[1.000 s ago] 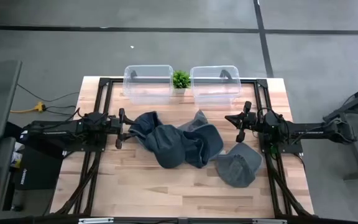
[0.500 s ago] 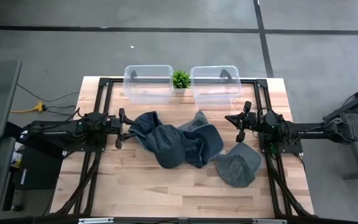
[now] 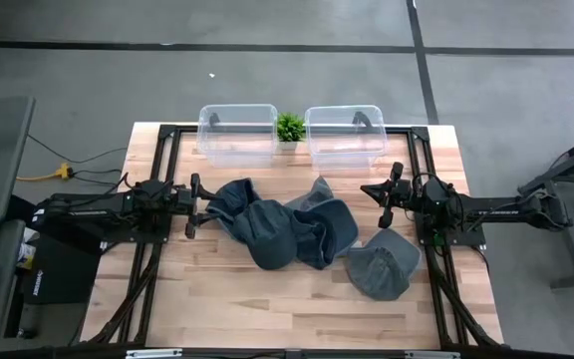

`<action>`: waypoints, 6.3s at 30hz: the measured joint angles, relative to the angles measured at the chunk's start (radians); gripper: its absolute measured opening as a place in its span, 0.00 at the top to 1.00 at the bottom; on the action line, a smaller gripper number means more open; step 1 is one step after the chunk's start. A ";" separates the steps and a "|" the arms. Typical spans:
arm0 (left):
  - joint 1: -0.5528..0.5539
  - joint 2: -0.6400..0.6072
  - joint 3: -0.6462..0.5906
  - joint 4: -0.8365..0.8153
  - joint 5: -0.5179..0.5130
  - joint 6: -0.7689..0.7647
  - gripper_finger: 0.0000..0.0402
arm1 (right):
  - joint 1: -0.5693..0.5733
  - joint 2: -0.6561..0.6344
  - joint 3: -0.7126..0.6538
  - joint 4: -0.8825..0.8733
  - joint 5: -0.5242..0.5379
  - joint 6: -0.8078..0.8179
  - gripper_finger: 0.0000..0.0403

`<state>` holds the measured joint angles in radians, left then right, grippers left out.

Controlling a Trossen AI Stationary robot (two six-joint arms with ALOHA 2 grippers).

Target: Pick & Place hat

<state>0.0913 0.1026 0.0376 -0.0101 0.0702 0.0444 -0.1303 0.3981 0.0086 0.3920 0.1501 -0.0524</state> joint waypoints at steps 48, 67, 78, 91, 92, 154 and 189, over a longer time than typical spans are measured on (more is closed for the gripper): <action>0.000 0.000 0.000 0.000 0.000 0.000 0.45 | 0.000 0.000 0.000 0.000 0.000 0.000 1.00; 0.000 0.000 0.000 0.000 0.000 0.000 0.45 | 0.000 0.000 0.000 0.001 0.000 0.000 1.00; 0.000 0.000 0.000 0.000 0.000 0.000 0.45 | 0.000 0.000 0.000 0.010 0.014 0.000 1.00; 0.000 0.000 0.000 0.000 0.000 0.000 0.45 | 0.000 0.000 0.061 -0.147 0.115 0.031 0.91; 0.000 0.000 0.000 0.000 0.000 0.000 0.45 | 0.000 0.000 0.079 -0.176 0.118 0.044 0.88; 0.000 0.000 0.000 0.000 0.000 0.000 0.45 | 0.049 0.573 0.890 -1.666 -0.473 0.875 0.56; 0.000 0.000 0.000 0.000 0.000 0.000 0.45 | 0.917 0.674 0.752 -1.280 -0.410 2.227 0.56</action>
<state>0.0914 0.1024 0.0376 -0.0105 0.0700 0.0444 0.7871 1.0721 0.7609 -0.8880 -0.2602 2.1741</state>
